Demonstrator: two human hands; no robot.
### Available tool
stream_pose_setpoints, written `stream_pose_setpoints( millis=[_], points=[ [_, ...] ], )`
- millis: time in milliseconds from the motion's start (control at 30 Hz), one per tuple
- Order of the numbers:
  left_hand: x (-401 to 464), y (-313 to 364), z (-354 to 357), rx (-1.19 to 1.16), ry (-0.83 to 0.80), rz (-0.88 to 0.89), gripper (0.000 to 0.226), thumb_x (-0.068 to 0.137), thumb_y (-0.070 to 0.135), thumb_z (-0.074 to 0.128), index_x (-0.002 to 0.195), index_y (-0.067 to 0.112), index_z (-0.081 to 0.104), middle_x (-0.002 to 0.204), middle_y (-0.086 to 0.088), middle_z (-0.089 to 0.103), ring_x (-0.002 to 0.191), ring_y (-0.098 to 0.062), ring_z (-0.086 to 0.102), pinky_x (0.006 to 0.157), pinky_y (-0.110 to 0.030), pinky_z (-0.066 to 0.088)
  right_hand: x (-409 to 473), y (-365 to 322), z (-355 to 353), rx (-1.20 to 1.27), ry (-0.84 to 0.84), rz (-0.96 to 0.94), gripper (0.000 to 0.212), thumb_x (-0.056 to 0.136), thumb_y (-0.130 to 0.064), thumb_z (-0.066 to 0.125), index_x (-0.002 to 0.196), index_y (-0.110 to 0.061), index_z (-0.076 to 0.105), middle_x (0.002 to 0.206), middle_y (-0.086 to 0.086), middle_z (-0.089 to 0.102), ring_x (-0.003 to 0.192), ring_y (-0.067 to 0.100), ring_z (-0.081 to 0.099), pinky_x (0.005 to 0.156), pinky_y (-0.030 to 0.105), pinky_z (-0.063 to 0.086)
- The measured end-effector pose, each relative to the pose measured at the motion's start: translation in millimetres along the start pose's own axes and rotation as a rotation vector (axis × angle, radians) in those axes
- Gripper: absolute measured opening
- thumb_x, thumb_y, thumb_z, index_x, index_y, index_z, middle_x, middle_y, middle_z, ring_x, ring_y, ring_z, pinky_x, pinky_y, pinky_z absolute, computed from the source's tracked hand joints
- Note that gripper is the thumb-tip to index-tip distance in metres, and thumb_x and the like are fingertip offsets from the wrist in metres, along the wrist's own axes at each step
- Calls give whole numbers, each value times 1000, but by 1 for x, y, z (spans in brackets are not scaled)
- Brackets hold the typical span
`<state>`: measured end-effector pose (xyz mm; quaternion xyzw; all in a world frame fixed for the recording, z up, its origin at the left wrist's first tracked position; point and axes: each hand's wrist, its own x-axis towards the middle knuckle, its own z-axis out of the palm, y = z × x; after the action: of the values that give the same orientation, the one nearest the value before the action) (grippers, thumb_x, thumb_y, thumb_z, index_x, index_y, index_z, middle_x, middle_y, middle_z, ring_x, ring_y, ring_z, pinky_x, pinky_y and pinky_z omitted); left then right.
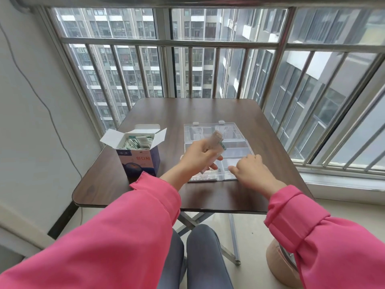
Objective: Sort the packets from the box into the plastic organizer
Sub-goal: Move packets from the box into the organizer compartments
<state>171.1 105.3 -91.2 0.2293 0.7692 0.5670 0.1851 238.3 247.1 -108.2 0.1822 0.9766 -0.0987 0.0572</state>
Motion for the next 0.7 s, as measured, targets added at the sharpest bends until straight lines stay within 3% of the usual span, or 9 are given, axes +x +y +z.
stream_pose_setpoints(
  millis=[100,167,233,300,400,533,633,700],
  points=[
    [-2,-2,-2,-37,-11,20,14,92,6,52,87,19,56,80,-4,67,47,-9,61,45,-21,41,1,2,-6,133,38,-33,34,95,-22,37,66,-11,49,103,21,60,108,37,50,85,39,37],
    [-4,-3,-3,-49,-19,16,11,92,7,55,87,16,57,78,-5,67,44,-8,60,40,-18,39,1,4,-15,437,126,-65,24,93,-14,43,85,-10,64,101,12,65,101,28,57,80,33,41],
    [-5,-2,-3,-75,-38,11,6,92,10,58,89,15,58,77,-6,67,44,-8,60,39,-16,39,-3,1,-25,849,101,-100,19,93,-11,50,105,-8,65,95,8,65,82,16,61,67,25,48],
    [-6,2,0,-89,-69,32,3,92,16,59,89,17,60,77,-4,67,45,-7,59,41,-16,41,-7,-1,-31,1032,82,-151,15,91,-7,57,104,-3,64,79,6,65,62,6,62,53,14,47],
    [-6,3,4,-58,-66,56,11,95,22,53,85,20,58,74,0,66,42,-5,54,41,-16,38,-5,3,-30,1074,149,-144,9,85,2,62,93,0,66,67,6,62,46,0,57,49,11,45],
    [0,-4,0,21,81,47,12,97,21,49,90,13,54,75,2,61,37,-5,47,40,-16,34,3,22,-27,975,277,-2,17,83,-1,63,74,-15,63,68,5,63,53,11,58,52,18,44],
    [3,-8,-5,265,141,72,18,98,21,45,101,6,55,90,-3,67,41,-12,48,48,-22,41,7,36,-21,809,290,85,14,82,-4,66,72,-15,65,70,8,65,53,13,57,53,19,40],
    [3,-11,-4,426,116,63,21,99,24,44,102,5,54,91,-7,63,43,-16,51,53,-24,41,9,38,-16,685,260,114,6,81,-7,67,77,-12,68,77,11,68,60,17,59,62,22,46]
  ],
)
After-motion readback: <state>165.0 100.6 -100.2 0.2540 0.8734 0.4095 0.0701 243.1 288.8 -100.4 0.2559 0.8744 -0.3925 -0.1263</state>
